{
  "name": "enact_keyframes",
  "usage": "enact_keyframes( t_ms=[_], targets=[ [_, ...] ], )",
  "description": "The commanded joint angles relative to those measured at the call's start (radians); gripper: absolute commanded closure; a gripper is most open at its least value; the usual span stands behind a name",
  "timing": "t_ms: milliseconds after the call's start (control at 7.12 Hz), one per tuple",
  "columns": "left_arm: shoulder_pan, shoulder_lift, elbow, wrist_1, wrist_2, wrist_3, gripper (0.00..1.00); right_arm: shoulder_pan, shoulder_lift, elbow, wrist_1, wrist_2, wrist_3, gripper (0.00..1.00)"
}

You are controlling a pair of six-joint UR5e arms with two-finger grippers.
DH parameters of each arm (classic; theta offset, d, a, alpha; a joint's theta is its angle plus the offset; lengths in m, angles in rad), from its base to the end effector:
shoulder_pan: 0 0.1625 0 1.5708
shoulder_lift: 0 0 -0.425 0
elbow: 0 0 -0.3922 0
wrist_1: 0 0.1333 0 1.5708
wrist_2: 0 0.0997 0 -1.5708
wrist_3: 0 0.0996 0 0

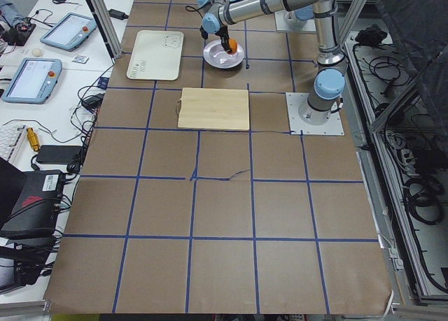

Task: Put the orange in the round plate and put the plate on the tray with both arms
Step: 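Carry the orange with the left gripper and release it in the white plate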

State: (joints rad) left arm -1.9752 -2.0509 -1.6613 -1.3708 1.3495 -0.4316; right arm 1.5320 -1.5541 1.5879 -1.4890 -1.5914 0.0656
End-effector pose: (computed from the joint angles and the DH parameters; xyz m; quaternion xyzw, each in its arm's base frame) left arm -0.3725 -0.4759 0.2009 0.0336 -0.9765 -0.2114 0.0249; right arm 0.1123 -0.4913 0.4638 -0.0515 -0.9969 -0.0576 0.0111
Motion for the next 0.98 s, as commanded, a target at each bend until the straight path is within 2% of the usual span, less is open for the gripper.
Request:
enact_keyframes(
  t_ms=[0, 140, 281, 562, 843],
  targets=[
    [0.001, -0.021, -0.002, 0.058, 0.000, -0.007, 0.84, -0.001, 0.003, 0.012, -0.003, 0.001, 0.006, 0.00],
    [0.009, -0.018, 0.008, 0.059, 0.000, -0.007, 0.39, -0.003, 0.006, 0.012, -0.002, 0.001, -0.004, 0.00],
    [0.009, -0.014, 0.006, 0.078, 0.002, -0.009, 0.00, -0.013, 0.006, 0.012, 0.001, 0.017, -0.009, 0.00],
    [0.024, 0.026, 0.011, 0.082, 0.020, -0.006, 0.00, -0.021, 0.008, 0.012, 0.003, 0.016, -0.017, 0.00],
    [0.062, 0.134, 0.012, 0.043, 0.036, 0.004, 0.00, -0.027, 0.009, 0.026, -0.011, 0.019, -0.027, 0.00]
  ],
)
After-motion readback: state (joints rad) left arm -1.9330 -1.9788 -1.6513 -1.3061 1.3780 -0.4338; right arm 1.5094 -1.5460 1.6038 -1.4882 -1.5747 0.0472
